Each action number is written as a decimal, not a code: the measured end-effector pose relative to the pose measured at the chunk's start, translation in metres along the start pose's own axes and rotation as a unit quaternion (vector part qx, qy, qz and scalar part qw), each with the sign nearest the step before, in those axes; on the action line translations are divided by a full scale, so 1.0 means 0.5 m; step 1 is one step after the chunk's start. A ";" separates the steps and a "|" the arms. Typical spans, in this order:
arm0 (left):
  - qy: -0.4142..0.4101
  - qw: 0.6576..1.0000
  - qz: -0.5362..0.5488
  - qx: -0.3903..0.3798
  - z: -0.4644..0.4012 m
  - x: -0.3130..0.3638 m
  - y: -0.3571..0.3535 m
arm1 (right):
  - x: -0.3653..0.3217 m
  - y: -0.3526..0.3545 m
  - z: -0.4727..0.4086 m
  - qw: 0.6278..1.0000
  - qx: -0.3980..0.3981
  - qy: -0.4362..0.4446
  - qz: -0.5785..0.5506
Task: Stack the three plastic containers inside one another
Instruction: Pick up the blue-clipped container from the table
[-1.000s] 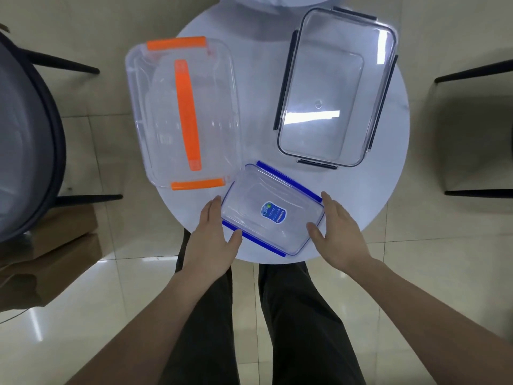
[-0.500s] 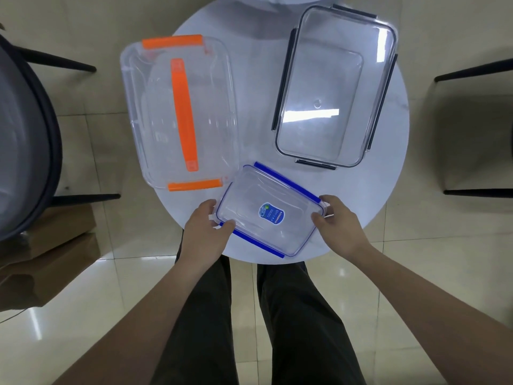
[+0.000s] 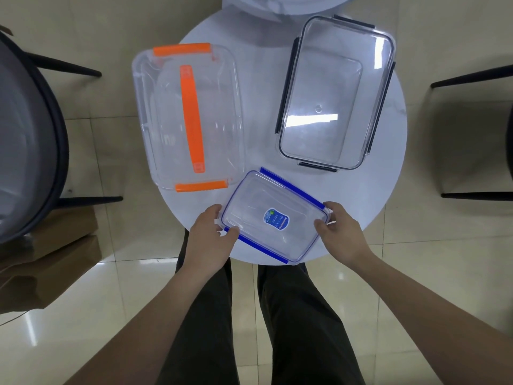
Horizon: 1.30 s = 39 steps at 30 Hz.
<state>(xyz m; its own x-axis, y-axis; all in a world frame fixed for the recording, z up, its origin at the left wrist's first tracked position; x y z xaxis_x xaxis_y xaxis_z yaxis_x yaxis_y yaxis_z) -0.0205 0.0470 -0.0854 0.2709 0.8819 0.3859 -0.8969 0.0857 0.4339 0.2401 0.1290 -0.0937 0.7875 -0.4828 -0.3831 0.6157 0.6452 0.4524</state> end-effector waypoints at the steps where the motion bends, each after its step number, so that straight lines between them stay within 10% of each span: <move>1: -0.001 1.000 -0.001 -0.001 0.001 0.000 0.001 | -0.001 0.000 0.001 1.000 0.001 0.001 0.000; 39: -0.042 0.985 0.155 -0.058 0.096 0.123 0.149 | -0.123 0.190 0.134 0.981 0.113 0.046 -0.153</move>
<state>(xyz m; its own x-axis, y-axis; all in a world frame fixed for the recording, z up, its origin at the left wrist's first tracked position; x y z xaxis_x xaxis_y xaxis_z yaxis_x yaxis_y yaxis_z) -0.0539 0.0853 0.0099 0.0015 0.8325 0.5540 -0.9737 -0.1249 0.1903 0.2520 0.1801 0.0269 0.5660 -0.5707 -0.5949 0.8212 0.3270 0.4676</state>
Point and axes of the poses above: each hand's wrist, its own z-axis away from the middle knuckle, its own y-axis out of the back of the hand, x = y × z, the point moved 6 cm from there along -z, towards the middle knuckle, and after that the axes turned 2 degrees about y, right-handed, at the moved point
